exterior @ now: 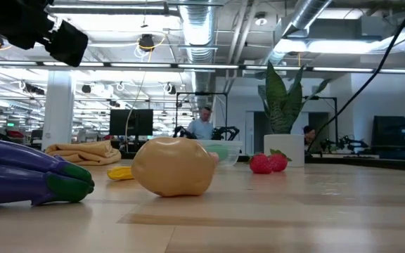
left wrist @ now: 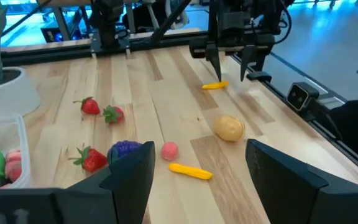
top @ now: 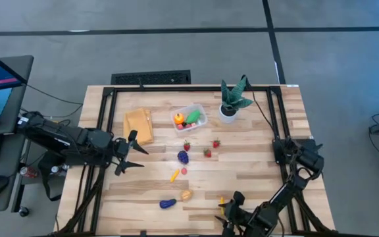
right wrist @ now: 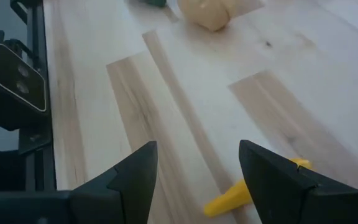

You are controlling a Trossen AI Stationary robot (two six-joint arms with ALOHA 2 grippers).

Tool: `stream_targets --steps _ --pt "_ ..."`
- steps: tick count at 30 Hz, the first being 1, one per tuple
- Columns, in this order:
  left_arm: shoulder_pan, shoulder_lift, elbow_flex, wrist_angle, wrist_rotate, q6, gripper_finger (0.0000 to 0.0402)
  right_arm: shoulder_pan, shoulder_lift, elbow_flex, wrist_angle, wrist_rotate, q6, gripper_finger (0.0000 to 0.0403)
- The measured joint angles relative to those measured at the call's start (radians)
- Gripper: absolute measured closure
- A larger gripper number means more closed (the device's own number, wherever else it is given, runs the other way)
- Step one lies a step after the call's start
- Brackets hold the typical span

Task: Pick and placing Produce into tupperware
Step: Put the right yellow corn into the transparent bin

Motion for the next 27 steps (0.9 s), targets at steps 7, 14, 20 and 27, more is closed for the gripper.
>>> stream_targets --steps 7,14,20,27 --pt "0.000 0.059 0.000 0.034 0.000 0.000 0.0159 0.013 0.000 0.048 -0.191 -0.003 0.161 0.0196" --pt "0.000 0.087 0.000 0.052 0.003 0.005 0.0159 0.028 0.000 0.048 -0.248 -0.006 0.282 0.0220" --pt "0.000 0.087 0.000 0.053 0.003 0.014 0.0159 0.016 0.000 0.047 -0.246 -0.033 0.284 0.0219" --pt "0.000 0.087 0.000 0.048 0.004 0.014 0.0159 -0.023 0.000 0.043 -0.251 -0.074 0.283 0.0199"
